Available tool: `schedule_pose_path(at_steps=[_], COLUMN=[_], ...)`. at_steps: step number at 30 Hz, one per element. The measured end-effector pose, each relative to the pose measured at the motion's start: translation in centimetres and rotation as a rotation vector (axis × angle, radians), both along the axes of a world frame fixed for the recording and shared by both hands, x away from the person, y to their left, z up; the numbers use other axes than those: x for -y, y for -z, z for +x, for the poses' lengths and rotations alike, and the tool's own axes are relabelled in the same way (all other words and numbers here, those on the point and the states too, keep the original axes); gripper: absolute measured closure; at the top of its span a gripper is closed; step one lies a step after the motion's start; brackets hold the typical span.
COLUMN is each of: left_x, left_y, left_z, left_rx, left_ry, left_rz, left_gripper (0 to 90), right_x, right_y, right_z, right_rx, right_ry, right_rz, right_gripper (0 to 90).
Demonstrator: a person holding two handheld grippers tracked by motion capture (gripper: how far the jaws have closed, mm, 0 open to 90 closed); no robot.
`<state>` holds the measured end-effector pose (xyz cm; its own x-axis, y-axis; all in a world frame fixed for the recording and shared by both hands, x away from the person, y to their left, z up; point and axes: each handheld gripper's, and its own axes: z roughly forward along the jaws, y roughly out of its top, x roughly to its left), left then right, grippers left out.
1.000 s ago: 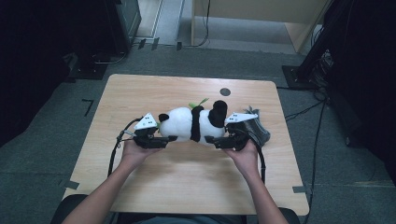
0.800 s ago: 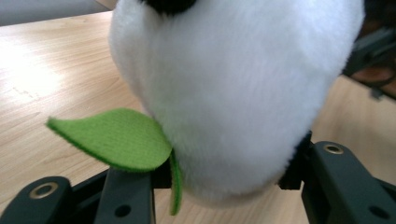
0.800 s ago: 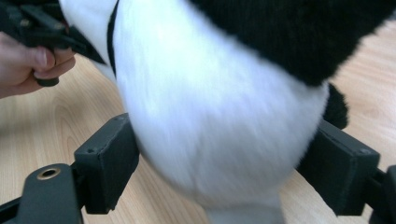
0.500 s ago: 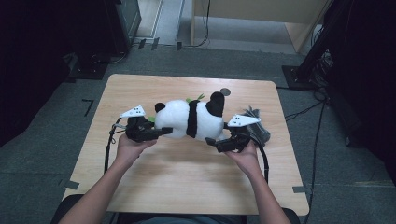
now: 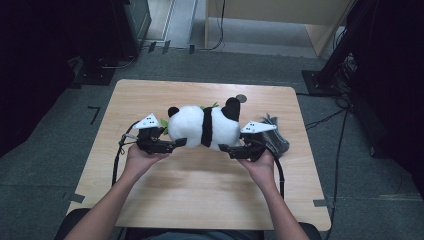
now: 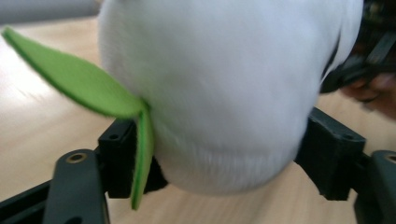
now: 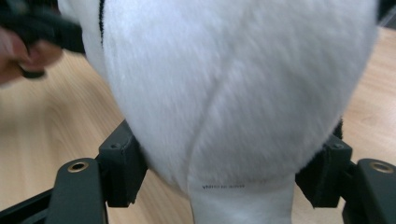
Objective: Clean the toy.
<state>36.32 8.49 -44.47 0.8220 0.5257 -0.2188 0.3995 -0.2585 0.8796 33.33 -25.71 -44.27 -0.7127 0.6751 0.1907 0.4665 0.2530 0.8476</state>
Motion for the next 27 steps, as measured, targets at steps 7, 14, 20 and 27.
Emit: schedule_pose_path(at_steps=[7, 14, 20, 27], left_x=[1.1, 1.2, 1.0, -0.1], left_y=[0.7, 1.2, 1.2, 0.9], left_z=[-0.5, -0.3, -0.1, 0.4], left_rx=[0.074, 0.019, -0.014, -0.116], left_ry=[0.028, 0.011, 0.014, -0.001], left_rz=[0.135, 0.115, 0.089, -0.024], left_gripper=[22.2, 25.4, 30.2, 32.2], right_x=[1.3, 1.2, 1.0, 0.3], right_y=[-0.3, -0.4, -0.7, -0.5], right_z=[0.3, 0.1, 0.0, -0.4], right_rx=[-0.082, -0.066, -0.042, -0.024], right_ry=[0.039, 0.042, 0.015, -0.041], right_rz=[0.118, 0.096, 0.047, -0.074], right_gripper=[29.8, 27.4, 22.0, 17.9])
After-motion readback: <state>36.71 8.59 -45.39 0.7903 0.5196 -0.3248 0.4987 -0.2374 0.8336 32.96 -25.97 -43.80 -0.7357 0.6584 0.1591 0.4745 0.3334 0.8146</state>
